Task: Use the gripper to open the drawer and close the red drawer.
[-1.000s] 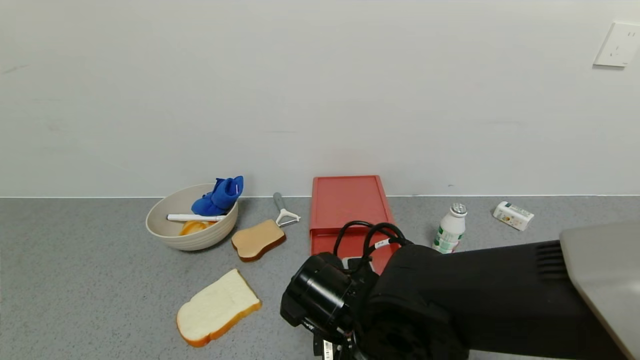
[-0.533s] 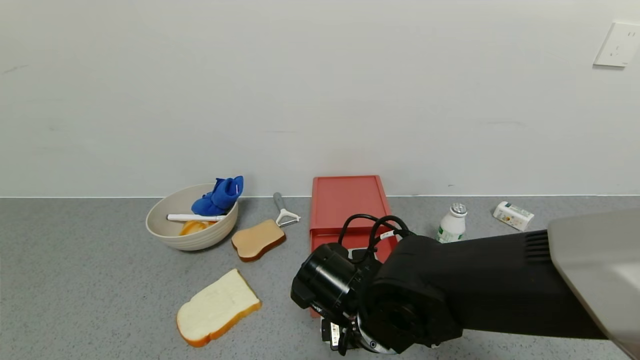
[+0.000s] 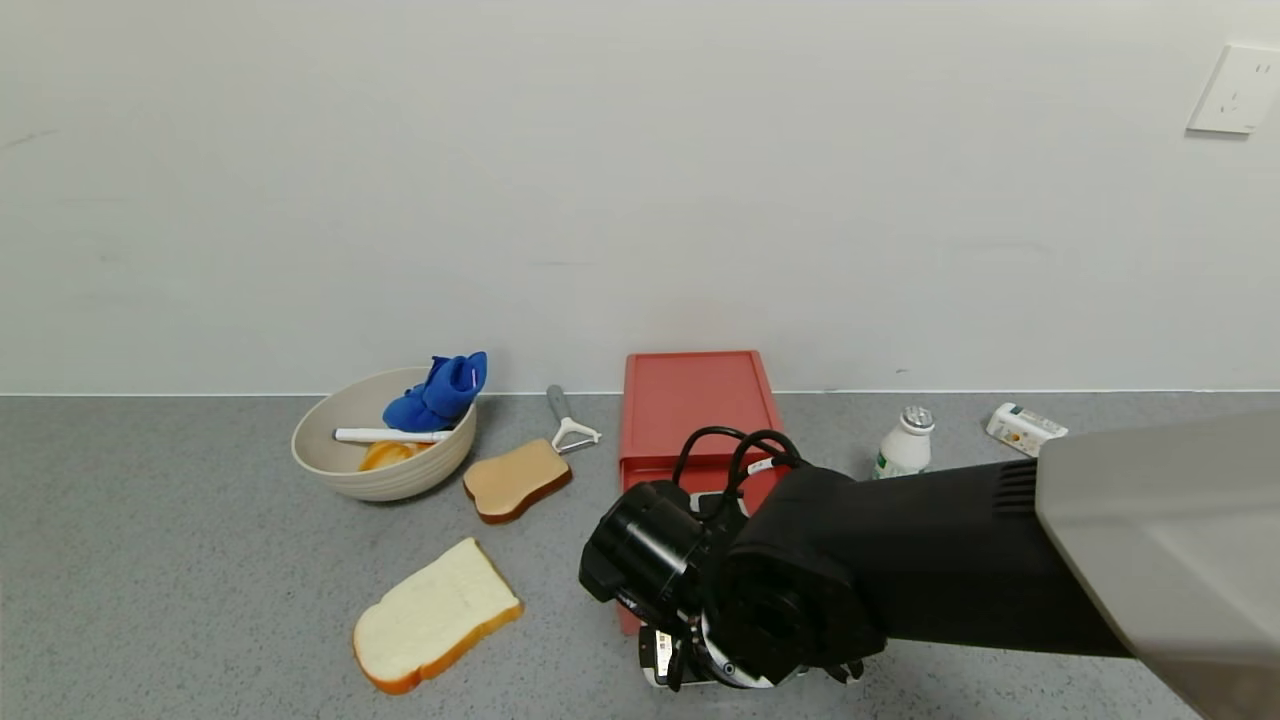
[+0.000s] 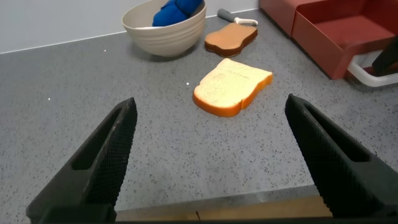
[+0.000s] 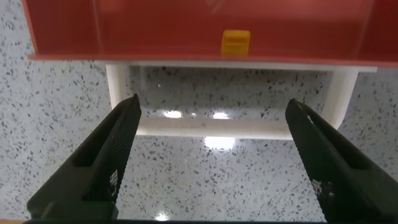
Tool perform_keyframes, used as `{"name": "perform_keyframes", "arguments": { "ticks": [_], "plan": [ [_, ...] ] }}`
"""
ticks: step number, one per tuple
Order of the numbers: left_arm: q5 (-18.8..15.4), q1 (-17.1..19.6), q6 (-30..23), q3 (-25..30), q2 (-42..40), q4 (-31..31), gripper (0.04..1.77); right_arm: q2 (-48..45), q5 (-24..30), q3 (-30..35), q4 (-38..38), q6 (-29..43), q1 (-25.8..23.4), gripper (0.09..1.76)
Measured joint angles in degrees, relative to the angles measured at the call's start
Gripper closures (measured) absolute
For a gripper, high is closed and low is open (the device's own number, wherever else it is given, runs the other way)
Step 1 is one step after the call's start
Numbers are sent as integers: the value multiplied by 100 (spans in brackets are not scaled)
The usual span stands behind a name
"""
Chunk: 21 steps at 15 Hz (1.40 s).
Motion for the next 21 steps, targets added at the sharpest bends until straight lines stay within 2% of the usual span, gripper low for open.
{"name": "perform_keyframes", "arguments": {
  "ticks": [21],
  "plan": [
    [2,2,0,0,0,0,9,628,11,-1276,-24,-829,-585,14]
  ]
}}
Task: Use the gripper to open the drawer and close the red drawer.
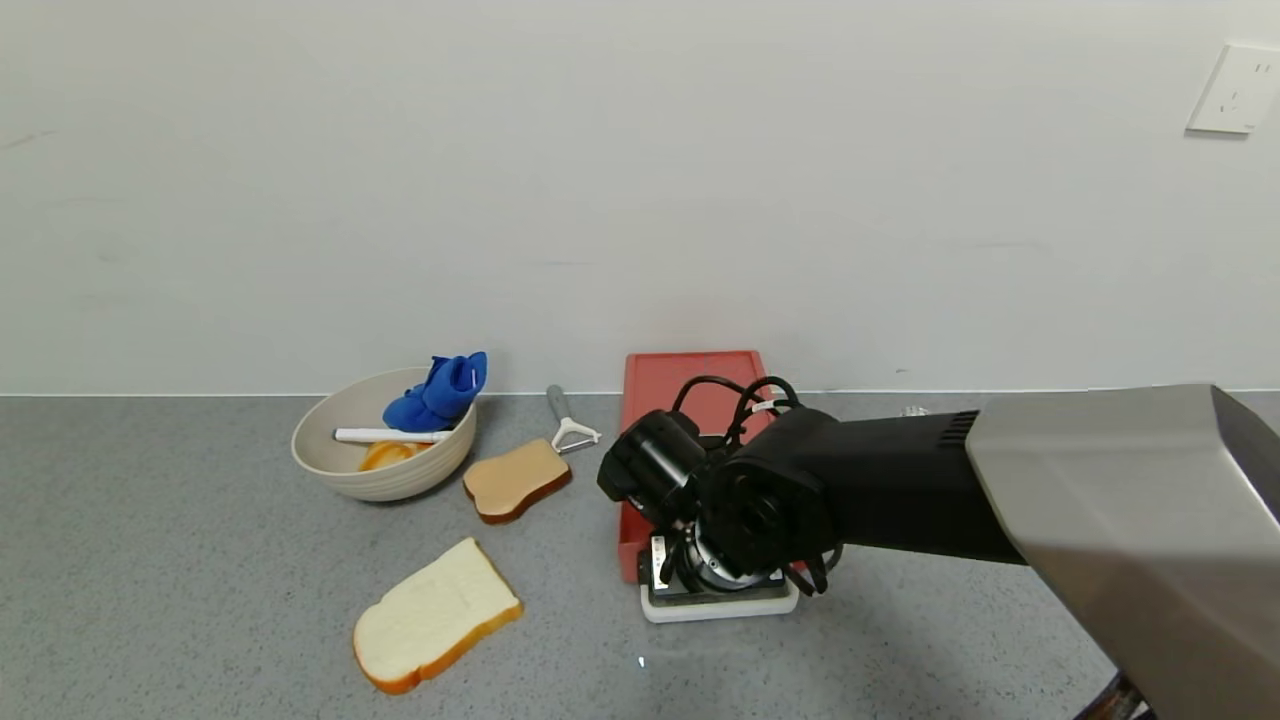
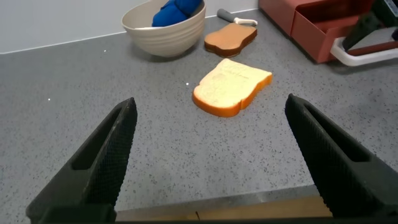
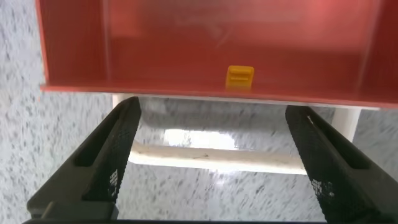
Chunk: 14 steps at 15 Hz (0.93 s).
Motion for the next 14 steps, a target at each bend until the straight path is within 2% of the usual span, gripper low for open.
{"name": "perform_keyframes", "arguments": {
  "ticks": [8,14],
  "plan": [
    [2,-2,2,0,0,0,9,323,35,-706,-30,-367,-295,14],
    [-2,-2,0,0,0,-10,9,428,171,-753,-653,-883,-527,14]
  ]
}}
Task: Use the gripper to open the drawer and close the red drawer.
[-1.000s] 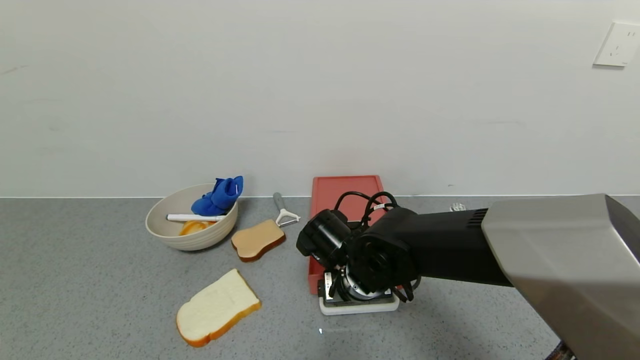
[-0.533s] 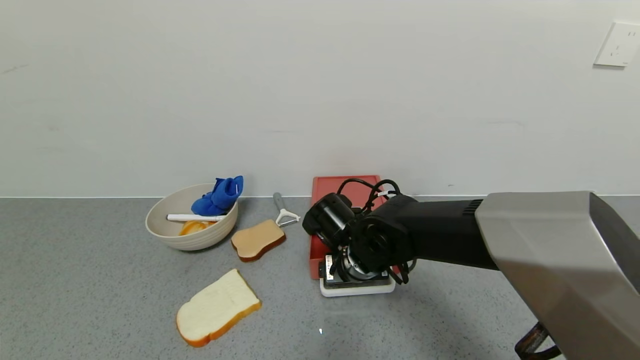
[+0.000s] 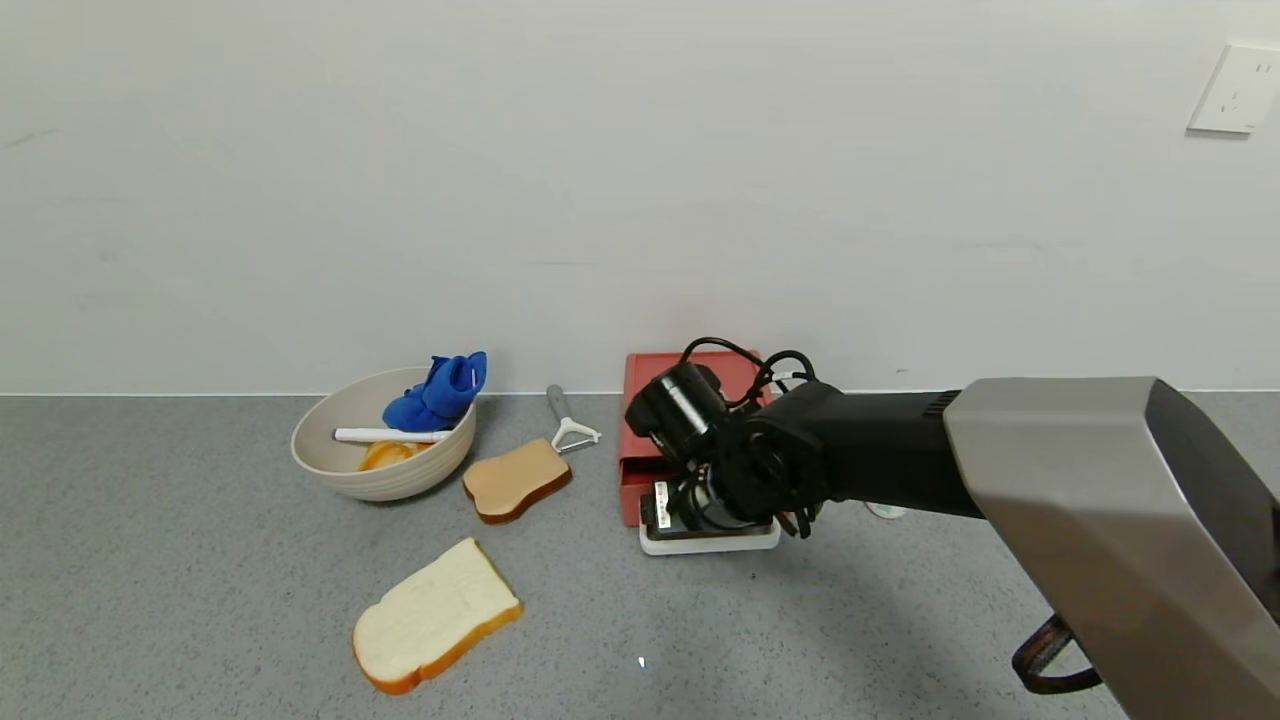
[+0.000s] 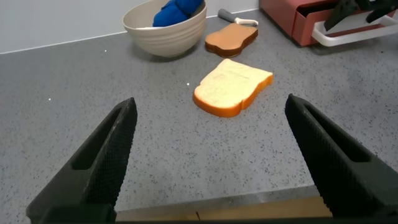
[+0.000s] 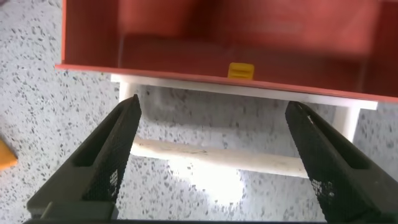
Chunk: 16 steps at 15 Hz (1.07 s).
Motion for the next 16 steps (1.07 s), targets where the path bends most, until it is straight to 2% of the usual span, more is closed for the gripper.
{"name": "perform_keyframes", "arguments": {
  "ticks": [8,16],
  "plan": [
    [0,0,0,0,0,7,9,133,50,-9,-802,-495,-247,14],
    [7,0,-5,0,0,10,9,129,52,4,-870,-532,-295,14]
  ]
}}
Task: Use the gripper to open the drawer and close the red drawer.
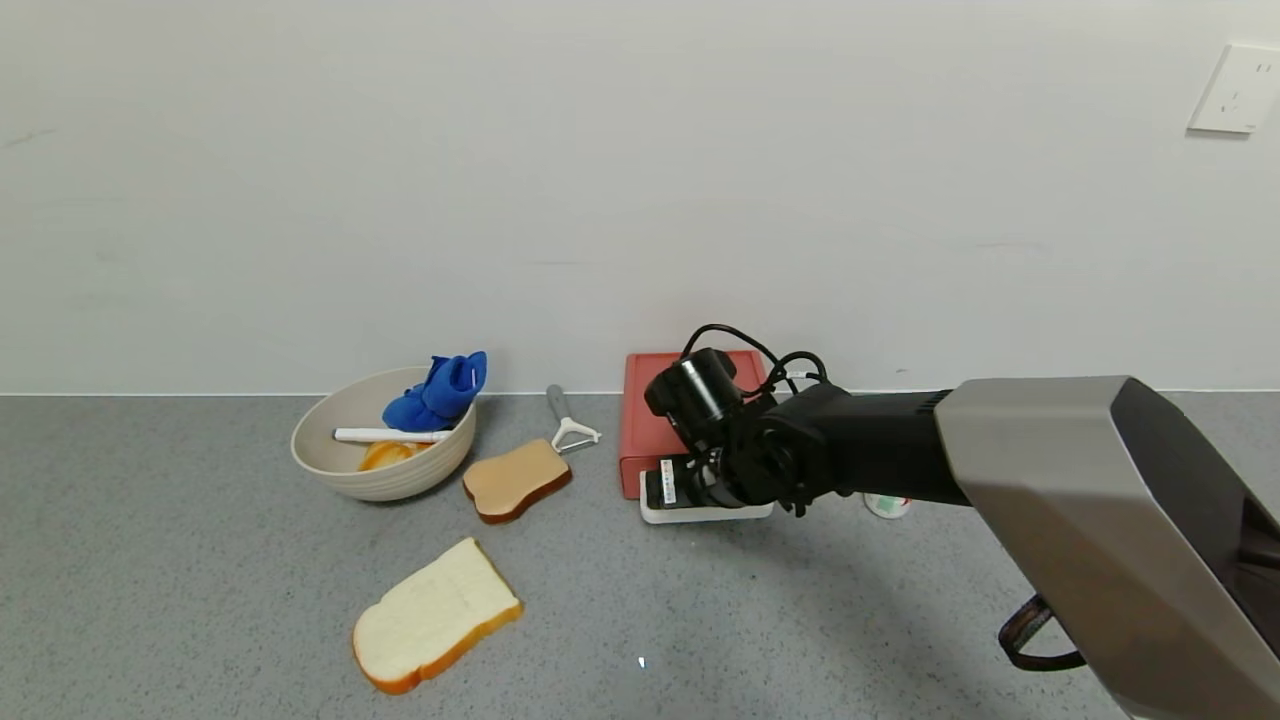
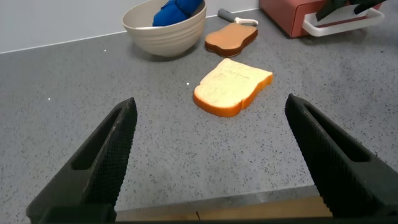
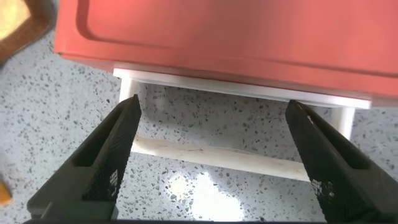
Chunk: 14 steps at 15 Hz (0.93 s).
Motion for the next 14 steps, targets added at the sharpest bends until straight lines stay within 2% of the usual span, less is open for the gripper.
{"name": "perform_keyframes", "arguments": {
  "ticks": [5,9,11,14],
  "plan": [
    [1,0,-2,0,0,0,9,-529,9,85,129,30,111,14],
    [1,0,-4,0,0,0,9,-1582,57,523,278,-28,166,14],
    [1,0,-4,0,0,0,9,-2310,378,945,284,-232,137,14],
    [1,0,-4,0,0,0,9,-3597,1100,1913,16,-714,-44,14]
  ]
}}
